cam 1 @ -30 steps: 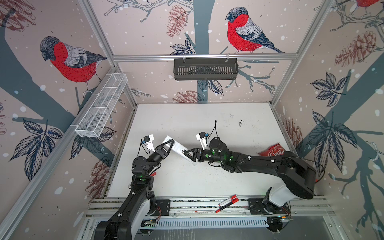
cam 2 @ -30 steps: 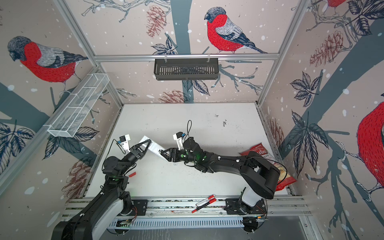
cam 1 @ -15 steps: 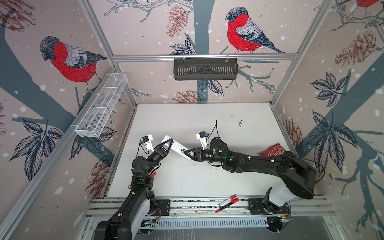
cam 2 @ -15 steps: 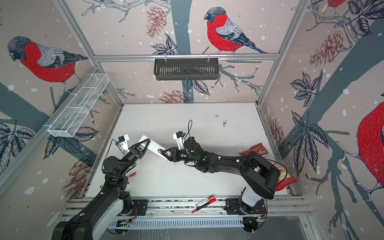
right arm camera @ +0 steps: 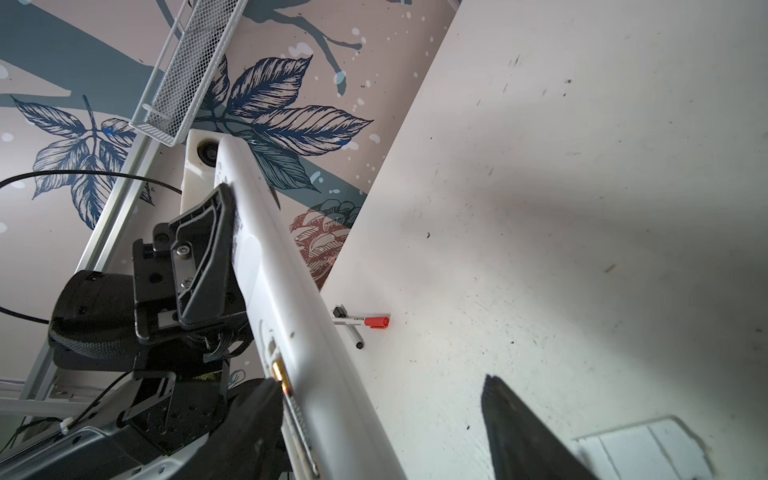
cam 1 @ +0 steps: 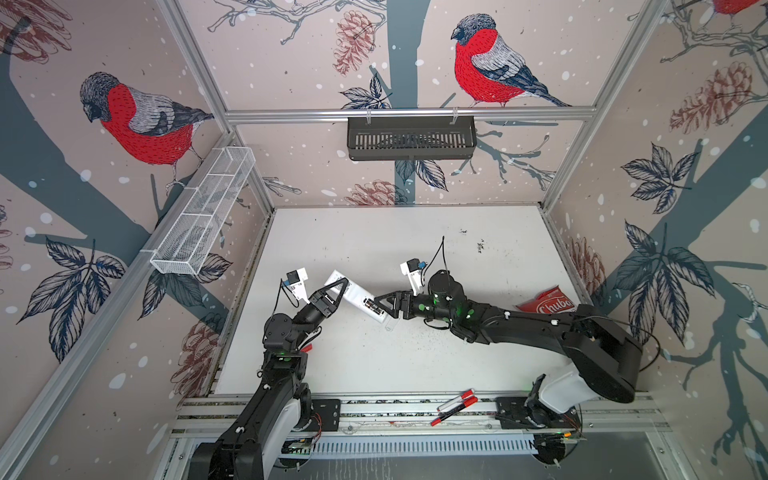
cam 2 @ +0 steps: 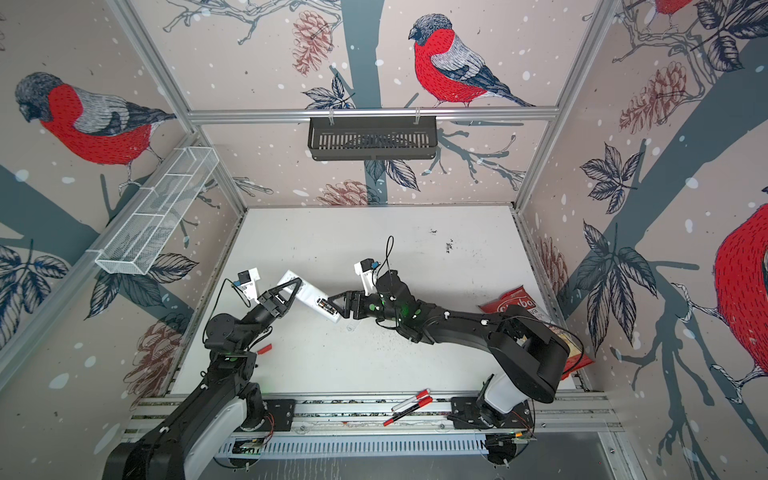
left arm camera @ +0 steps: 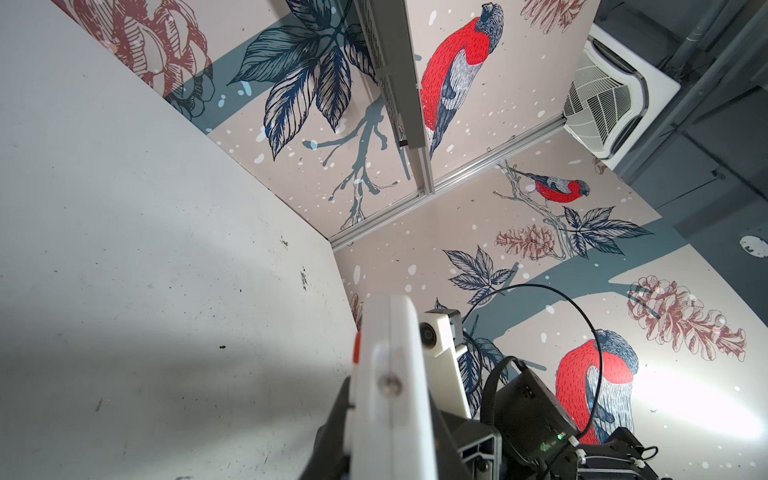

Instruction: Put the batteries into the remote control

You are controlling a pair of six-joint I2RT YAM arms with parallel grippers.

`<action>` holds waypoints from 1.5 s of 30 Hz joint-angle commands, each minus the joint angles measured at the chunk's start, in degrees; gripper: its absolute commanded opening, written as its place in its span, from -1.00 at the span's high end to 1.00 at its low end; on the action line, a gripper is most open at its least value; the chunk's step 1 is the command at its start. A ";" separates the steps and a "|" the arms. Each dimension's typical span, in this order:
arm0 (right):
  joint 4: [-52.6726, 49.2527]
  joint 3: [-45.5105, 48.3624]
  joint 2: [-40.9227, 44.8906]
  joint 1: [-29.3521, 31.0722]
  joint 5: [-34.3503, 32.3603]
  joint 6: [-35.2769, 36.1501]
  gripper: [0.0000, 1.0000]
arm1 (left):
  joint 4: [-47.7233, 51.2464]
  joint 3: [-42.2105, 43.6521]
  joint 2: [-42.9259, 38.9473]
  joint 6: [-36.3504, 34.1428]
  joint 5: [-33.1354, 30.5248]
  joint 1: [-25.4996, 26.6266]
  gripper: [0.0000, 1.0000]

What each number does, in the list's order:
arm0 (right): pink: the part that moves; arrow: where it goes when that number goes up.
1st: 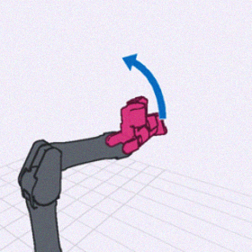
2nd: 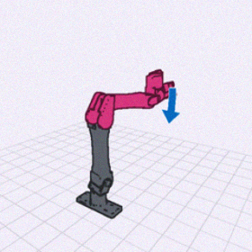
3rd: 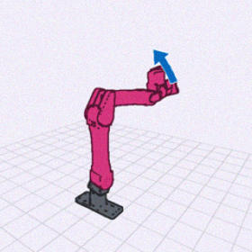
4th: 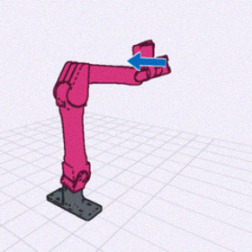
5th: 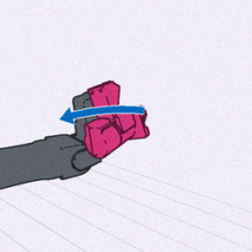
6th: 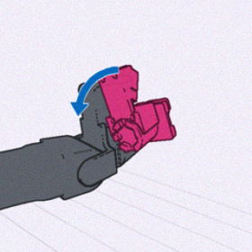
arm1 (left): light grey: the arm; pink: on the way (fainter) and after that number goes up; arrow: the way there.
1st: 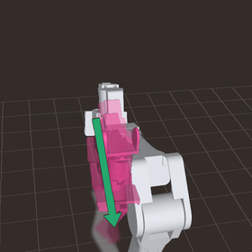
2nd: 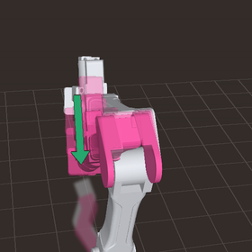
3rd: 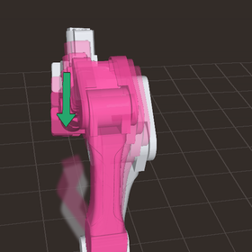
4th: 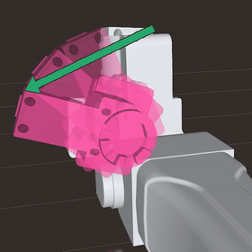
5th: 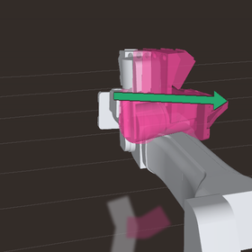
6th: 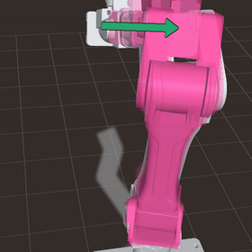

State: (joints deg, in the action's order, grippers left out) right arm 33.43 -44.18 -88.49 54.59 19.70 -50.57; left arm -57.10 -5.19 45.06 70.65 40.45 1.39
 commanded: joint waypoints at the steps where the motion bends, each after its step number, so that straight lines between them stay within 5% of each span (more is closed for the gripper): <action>1: 2.96 -1.42 -0.69 -0.06 3.20 1.65 -0.61 | -4.16 -0.44 -0.11 -0.16 1.04 -0.01 1.00; 9: 1.89 -4.99 -4.01 1.35 4.91 3.02 -0.56 | -4.48 -0.68 0.01 0.09 1.18 0.01 1.00; 16: 3.21 -3.56 -4.70 1.46 4.99 2.39 -0.12 | -4.34 -1.01 0.18 0.02 1.04 0.02 1.00; 24: 4.61 -2.42 -4.51 1.06 5.14 2.16 0.14 | -4.51 -0.98 0.18 0.22 1.21 0.02 1.00; 45: 9.71 -0.19 -5.37 -0.80 6.66 -1.20 0.05 | -4.60 -0.81 0.22 0.19 1.13 0.01 1.00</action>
State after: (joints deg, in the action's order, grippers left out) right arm 43.86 -43.92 -93.62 53.84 27.77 -51.24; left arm -57.45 -5.63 45.34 70.81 41.25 1.34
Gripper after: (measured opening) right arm 0.475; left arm 0.208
